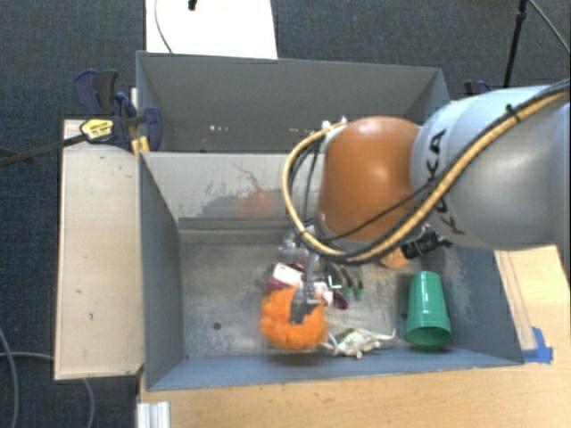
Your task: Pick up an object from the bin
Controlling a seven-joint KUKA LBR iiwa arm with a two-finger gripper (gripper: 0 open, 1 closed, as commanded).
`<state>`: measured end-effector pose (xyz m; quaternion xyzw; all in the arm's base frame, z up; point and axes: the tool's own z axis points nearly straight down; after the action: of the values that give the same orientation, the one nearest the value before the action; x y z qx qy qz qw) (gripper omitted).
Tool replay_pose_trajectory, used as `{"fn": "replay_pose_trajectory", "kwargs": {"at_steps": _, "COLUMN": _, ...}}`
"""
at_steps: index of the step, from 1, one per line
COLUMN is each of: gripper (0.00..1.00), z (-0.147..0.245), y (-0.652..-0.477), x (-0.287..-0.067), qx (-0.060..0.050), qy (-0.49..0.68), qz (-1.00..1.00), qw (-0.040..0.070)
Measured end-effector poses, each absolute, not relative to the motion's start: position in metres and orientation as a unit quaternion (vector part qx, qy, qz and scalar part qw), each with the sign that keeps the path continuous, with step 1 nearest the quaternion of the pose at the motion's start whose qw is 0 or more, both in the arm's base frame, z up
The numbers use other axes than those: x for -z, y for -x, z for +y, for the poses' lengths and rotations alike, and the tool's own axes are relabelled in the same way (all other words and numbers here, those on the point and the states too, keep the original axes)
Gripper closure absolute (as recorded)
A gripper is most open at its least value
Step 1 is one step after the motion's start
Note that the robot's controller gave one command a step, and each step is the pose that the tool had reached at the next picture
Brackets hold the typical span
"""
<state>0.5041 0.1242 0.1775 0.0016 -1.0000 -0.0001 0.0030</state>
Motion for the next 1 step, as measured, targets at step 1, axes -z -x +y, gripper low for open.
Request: {"fn": "replay_pose_trajectory", "kwargs": {"at_steps": 1, "gripper": 0.00, "z": 0.1236, "y": -0.5061, "x": -0.1816, "qx": 0.001, "qy": 0.000, "qz": -1.000, "qw": -0.001}}
